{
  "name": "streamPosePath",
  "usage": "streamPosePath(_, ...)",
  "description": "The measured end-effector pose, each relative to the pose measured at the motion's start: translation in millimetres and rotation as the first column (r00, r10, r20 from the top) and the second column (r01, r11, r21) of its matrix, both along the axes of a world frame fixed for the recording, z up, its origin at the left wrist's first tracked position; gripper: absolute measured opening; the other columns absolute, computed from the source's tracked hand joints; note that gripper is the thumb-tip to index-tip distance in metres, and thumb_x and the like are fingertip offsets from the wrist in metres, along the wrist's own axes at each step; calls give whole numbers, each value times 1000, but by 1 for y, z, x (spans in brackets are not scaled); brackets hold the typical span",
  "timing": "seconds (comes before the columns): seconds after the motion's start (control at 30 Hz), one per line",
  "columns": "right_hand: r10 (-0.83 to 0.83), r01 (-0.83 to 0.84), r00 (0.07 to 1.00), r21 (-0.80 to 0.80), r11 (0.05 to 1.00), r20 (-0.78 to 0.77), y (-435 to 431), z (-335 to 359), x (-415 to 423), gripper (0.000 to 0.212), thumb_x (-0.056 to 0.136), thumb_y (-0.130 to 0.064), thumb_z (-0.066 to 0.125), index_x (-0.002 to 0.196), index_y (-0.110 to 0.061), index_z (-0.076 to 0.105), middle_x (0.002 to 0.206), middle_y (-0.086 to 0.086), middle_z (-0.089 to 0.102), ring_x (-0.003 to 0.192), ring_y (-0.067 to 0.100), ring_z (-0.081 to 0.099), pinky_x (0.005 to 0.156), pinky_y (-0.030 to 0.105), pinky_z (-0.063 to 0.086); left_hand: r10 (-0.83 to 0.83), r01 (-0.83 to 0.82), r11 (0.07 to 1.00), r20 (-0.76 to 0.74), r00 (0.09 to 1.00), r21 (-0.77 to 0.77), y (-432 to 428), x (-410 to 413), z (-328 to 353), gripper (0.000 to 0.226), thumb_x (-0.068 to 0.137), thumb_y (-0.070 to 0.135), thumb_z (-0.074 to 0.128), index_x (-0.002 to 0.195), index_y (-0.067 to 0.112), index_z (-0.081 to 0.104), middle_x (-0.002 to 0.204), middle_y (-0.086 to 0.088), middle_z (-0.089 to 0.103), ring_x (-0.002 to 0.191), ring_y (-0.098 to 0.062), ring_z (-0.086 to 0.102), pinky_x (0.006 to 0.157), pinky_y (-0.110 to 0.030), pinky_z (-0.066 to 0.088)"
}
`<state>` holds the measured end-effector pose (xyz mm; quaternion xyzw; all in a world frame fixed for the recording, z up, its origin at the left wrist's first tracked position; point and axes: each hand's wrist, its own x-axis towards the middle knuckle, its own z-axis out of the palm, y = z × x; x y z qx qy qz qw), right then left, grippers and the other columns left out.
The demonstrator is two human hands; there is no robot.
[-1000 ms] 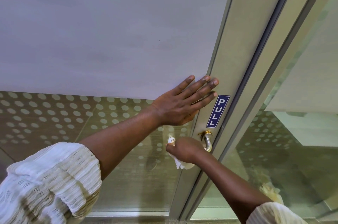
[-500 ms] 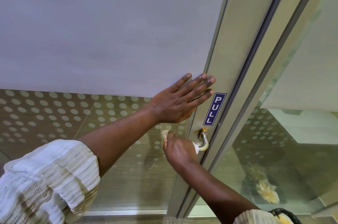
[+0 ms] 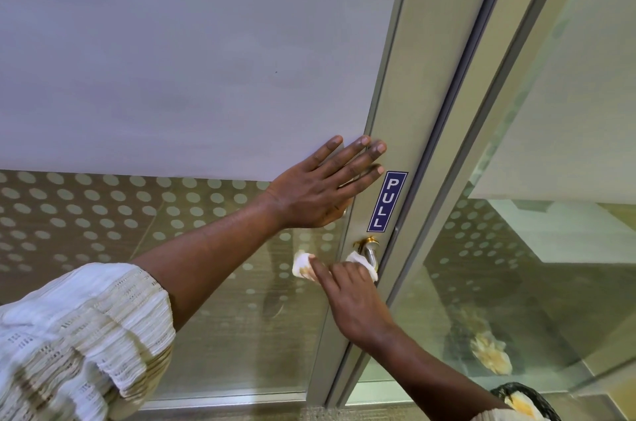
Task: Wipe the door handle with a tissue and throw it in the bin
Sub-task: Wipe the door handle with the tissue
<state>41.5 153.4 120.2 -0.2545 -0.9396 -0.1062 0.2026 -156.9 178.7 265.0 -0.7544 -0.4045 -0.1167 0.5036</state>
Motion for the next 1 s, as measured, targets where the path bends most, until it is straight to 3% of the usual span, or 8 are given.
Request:
streamPosePath(0.23,-52,40,994,-119,992,-100,12,-4,48,61,86,1,57,146,-5,44,146,17,49,138,31,42,109,49,44,14,-14,1000,-9,1000,1,1,0,-2,71,105,35,46,166,11,22,173,-17,17,160,-36,12,130,-53,2)
streamPosePath(0.4,-345,152,852,-445,883,-394,-9,-2,38,52,103,-22,42,154,-15,36,163,-3,31,142,6,34,107,18,37,12,-12,1000,-9,1000,1,2,-1,-3,71,104,34,45,166,11,22,172,-18,17,160,-37,13,130,-53,5)
streamPosePath(0.5,-526,97,672,-642,760,-521,-19,14,20,41,107,-27,40,145,-19,52,140,-10,59,125,-3,53,104,11,39,7,-7,1000,-4,1000,0,2,-1,-3,71,104,34,47,166,11,22,172,-18,17,160,-37,13,130,-54,6)
streamPosePath(0.6,-686,165,594,-771,615,-420,-16,31,12,30,105,-21,44,127,-15,66,94,-6,71,78,0,64,68,10,43,3,-3,1000,-3,1000,-6,2,-1,-2,72,103,33,48,166,11,22,172,-18,17,160,-36,12,130,-53,6)
streamPosePath(0.7,-806,150,555,-928,340,-206,3,43,9,30,104,-20,47,120,-4,66,109,15,72,96,28,66,75,27,42,2,-2,1000,-2,1000,-5,2,-1,-2,70,104,33,47,166,11,23,172,-18,18,160,-37,13,130,-54,7)
streamPosePath(0.83,-915,-158,401,-987,-29,-37,25,48,2,28,102,-25,51,113,-2,63,117,25,67,105,41,66,91,47,55,5,-5,1000,-9,1000,-9,3,-1,-4,71,104,33,47,166,11,22,173,-18,16,160,-37,12,130,-54,7)
streamPosePath(0.93,-967,-490,248,-869,-69,-63,22,52,-13,21,101,-19,51,110,-2,59,117,29,64,93,37,66,86,51,55,3,-3,1000,-6,1000,-11,3,0,-4,72,103,33,47,166,10,21,173,-18,15,160,-37,10,130,-54,5)
streamPosePath(1.0,-984,-733,174,-671,-112,-26,18,58,-21,44,104,-27,46,135,3,46,113,28,59,93,35,60,76,53,56,0,0,1000,-2,1000,-12,3,-1,-3,72,103,33,46,166,10,21,173,-18,14,160,-37,10,130,-54,4)
